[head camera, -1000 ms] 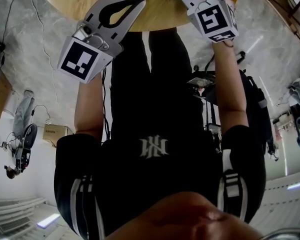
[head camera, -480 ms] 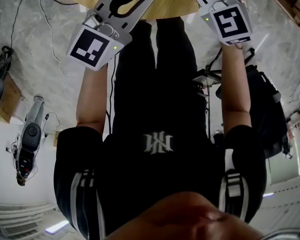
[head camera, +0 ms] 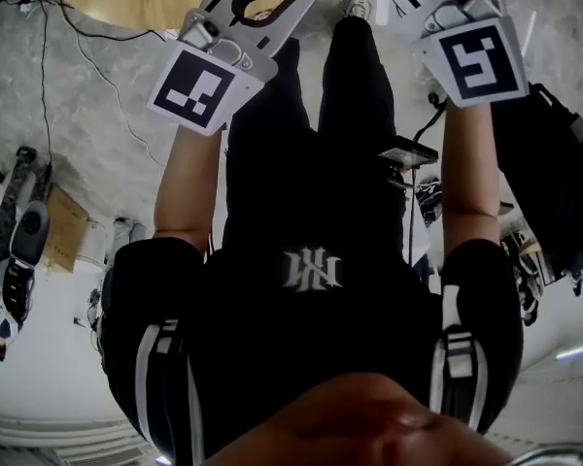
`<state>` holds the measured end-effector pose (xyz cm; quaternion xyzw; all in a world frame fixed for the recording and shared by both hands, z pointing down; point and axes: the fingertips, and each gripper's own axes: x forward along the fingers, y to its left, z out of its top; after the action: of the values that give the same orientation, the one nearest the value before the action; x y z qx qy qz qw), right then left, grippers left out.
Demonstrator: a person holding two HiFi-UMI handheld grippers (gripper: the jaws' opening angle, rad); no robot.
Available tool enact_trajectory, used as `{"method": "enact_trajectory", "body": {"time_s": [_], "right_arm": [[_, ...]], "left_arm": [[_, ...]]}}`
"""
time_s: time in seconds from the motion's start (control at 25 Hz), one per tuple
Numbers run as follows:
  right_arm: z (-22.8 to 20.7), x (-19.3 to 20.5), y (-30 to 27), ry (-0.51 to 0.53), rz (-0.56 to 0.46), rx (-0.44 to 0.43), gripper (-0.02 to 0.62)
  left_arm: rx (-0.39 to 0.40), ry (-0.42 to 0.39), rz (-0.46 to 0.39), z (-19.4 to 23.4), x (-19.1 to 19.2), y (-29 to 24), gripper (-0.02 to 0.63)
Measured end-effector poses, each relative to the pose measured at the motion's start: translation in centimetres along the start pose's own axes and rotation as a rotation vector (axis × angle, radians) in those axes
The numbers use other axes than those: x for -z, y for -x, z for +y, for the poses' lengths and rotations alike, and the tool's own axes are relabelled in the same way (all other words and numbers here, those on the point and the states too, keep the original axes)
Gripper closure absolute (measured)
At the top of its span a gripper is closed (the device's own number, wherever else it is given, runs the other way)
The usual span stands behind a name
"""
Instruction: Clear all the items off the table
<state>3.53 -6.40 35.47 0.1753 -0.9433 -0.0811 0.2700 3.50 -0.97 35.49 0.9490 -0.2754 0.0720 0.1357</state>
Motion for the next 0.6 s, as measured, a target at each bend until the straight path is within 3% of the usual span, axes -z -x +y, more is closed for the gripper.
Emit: {"method": "enact_trajectory", "body": {"time_s": [0.12,0.24,0.4,0.48,0.6], "right_arm": [[-3.8,4.5,6.2,-0.035,0.055,0.094,0.565],[-9.7,9.2,13.3,-0.082,0.092,0.168,0.565],[-16.5,16.8,19.5,-0.091,0.140,0.198,0.565],[-16.7,22.0,20.7,-0.110,0.138,0.189,0.565],[-15.2,30.4,19.3,-0.139,0.136,0.156,0.565]], "left_arm": [[0.071,-0.034,0.049,-4.1,0.3,-5.4,0.594],[0.130,-0.015,0.094,-7.8,-0.7,-11.8,0.594],[0.132,0.026,0.129,-9.5,-1.1,-20.1,0.594],[0.131,0.032,0.146,-10.7,1.6,-23.3,0.594],[0.146,0.019,0.177,-11.9,8.7,-26.8,0.594]]}}
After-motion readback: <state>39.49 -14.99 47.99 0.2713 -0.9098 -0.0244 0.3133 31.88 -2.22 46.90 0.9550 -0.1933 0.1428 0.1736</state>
